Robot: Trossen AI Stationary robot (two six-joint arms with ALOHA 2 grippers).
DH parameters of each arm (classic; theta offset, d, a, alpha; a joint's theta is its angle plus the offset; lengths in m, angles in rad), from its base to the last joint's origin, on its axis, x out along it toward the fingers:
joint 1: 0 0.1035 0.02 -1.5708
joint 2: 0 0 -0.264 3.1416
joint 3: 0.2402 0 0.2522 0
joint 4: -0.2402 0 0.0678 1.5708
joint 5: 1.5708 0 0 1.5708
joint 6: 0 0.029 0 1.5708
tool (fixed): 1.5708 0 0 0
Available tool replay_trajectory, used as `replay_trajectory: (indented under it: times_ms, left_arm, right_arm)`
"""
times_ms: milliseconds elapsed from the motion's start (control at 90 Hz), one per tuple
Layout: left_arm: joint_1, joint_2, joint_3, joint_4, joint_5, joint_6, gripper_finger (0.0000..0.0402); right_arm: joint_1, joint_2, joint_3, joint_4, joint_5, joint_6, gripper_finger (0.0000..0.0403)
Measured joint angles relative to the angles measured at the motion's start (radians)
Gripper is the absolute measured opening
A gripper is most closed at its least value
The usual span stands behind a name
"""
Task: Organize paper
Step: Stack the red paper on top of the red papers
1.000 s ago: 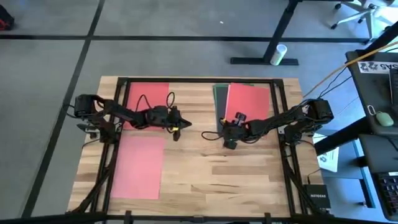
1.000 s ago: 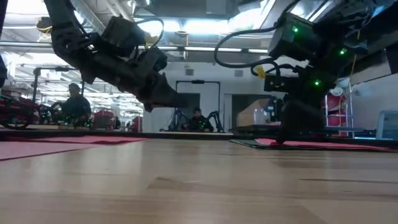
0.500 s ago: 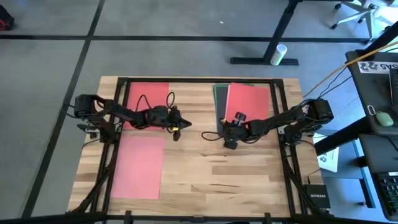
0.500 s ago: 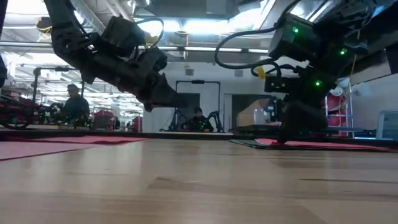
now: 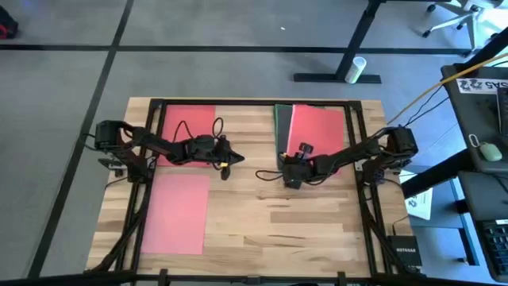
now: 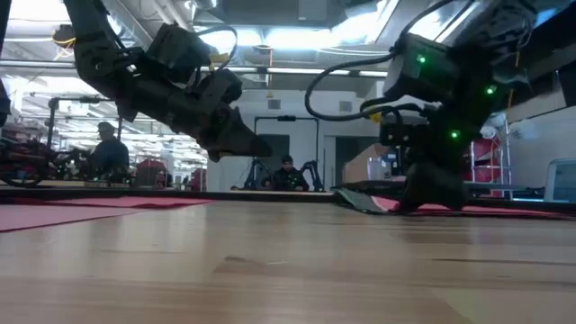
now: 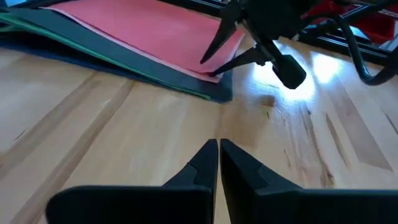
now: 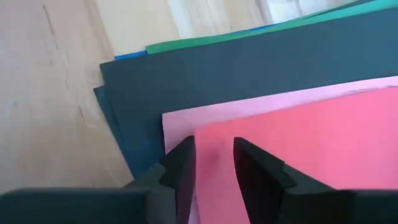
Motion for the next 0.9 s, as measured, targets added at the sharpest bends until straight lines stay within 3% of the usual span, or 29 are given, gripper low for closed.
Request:
replay_trajectory:
  times_ms: [267,667,900]
  left_arm:
    - [-0.003,0.000,0.000,0.000,0.000,-0.004,0.0000]
    - [-0.035,-0.012,0.000,0.041,-0.014,-0.011,0.0000]
    - [-0.061,-0.153,0.000,-0.072,-0.111,-0.010,0.0000]
  right_arm:
    - [-0.001,0.001,0.053,-0.081,-0.009,-0.026,0.0006]
    - [0.051,0.001,0.204,-0.257,-0.007,-0.029,0.0000]
    - [0.081,0.001,0.273,-0.258,0.000,-0.075,0.0000]
